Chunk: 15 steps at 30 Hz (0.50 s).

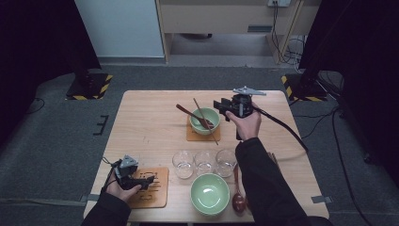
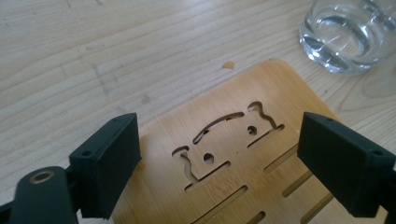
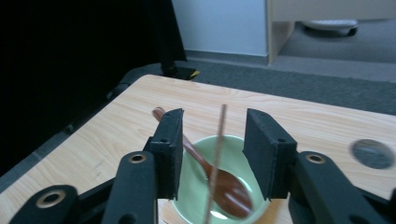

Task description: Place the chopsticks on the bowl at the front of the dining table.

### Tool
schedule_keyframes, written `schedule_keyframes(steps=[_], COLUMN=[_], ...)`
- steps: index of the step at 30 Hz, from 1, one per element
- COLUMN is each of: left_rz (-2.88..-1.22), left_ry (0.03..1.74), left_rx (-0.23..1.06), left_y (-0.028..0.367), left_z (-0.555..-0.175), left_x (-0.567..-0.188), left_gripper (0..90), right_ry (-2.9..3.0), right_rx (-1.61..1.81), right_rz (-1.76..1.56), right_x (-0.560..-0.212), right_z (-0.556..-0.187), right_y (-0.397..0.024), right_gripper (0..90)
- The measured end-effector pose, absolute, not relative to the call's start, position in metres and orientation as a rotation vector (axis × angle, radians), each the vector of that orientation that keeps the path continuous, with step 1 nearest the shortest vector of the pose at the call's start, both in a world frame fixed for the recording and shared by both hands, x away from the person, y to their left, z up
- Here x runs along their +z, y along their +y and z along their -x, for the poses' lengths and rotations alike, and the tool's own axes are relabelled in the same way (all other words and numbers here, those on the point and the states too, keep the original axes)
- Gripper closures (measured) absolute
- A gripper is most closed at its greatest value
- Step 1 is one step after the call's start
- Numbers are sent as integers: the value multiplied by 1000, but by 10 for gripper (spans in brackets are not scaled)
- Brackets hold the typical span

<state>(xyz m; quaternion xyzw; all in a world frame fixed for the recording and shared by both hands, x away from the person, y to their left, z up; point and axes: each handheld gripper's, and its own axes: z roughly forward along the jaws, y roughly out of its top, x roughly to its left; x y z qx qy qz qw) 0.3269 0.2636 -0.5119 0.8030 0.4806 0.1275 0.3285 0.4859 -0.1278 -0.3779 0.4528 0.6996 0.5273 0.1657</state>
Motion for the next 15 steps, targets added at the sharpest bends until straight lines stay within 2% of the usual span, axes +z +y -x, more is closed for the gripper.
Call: schedule_keyframes(steps=[15], left_rz=[-2148], left_ry=[1244], left_rx=[370], left_y=[259], left_z=[-329], left_x=[-518], left_gripper=[57], right_ry=[1921], right_rx=[1465], right_rz=[-1323], right_x=[-385], right_z=[-440], right_y=[-213], right_gripper=[413])
